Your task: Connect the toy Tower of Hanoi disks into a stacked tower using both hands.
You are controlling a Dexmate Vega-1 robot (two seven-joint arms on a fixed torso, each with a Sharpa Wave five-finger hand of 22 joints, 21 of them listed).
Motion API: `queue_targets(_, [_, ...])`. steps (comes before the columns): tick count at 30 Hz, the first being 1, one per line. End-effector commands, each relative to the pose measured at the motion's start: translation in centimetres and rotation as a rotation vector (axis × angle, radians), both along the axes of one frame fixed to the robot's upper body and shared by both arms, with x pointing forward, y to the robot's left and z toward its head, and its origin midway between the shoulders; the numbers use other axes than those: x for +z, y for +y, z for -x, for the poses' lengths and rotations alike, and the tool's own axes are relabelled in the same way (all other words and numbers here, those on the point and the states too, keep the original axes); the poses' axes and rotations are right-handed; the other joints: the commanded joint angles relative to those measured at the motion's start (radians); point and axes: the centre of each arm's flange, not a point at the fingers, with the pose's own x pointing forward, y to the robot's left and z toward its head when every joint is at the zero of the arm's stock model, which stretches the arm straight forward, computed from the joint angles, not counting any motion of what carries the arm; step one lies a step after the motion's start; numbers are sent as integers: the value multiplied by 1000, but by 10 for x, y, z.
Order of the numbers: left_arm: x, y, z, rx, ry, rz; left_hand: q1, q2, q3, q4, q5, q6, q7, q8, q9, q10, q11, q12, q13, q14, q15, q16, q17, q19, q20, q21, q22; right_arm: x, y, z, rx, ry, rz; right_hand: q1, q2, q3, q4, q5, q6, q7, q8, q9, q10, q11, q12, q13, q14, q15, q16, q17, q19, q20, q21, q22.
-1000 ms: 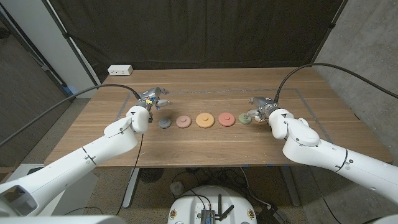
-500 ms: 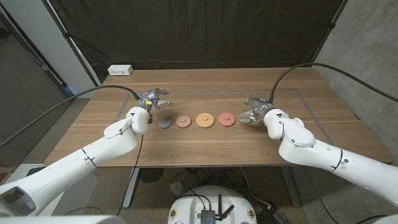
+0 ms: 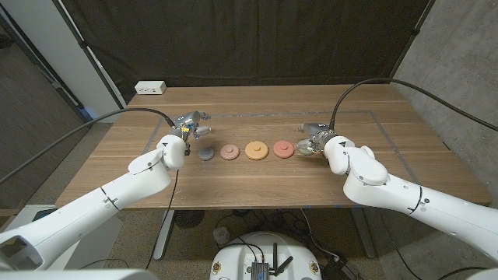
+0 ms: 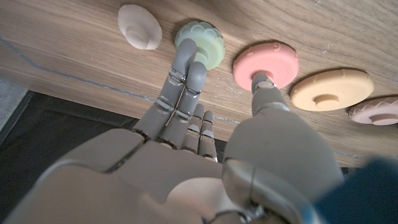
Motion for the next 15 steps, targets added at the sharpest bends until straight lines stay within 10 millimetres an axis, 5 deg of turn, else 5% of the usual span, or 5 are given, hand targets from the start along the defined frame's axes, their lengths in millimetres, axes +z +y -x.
queue_targets(1, [-1,1,0,0,1,1,1,7,-6,2,3,5,2,0,4,7,2,0,3,-7,-74,11,0,-6,-97,12,-1,1,11,-1,19,11,30,3,-4,-5,-3,5,-7,-8,-5,3,-3,-7,3,1,-3,-135,4,2,-8,-74,8,0])
queue_targets(15, [-2,3,1,3,1,6,-1,8,-9,2,4,4,-4,-1,5,7,-3,-2,8,-8,-75,18,-1,-13,-97,24,-10,2,26,-3,36,24,73,1,-5,-9,-1,6,-22,-19,-6,1,-8,-5,4,0,-7,-135,10,-1,-14,-72,18,-8])
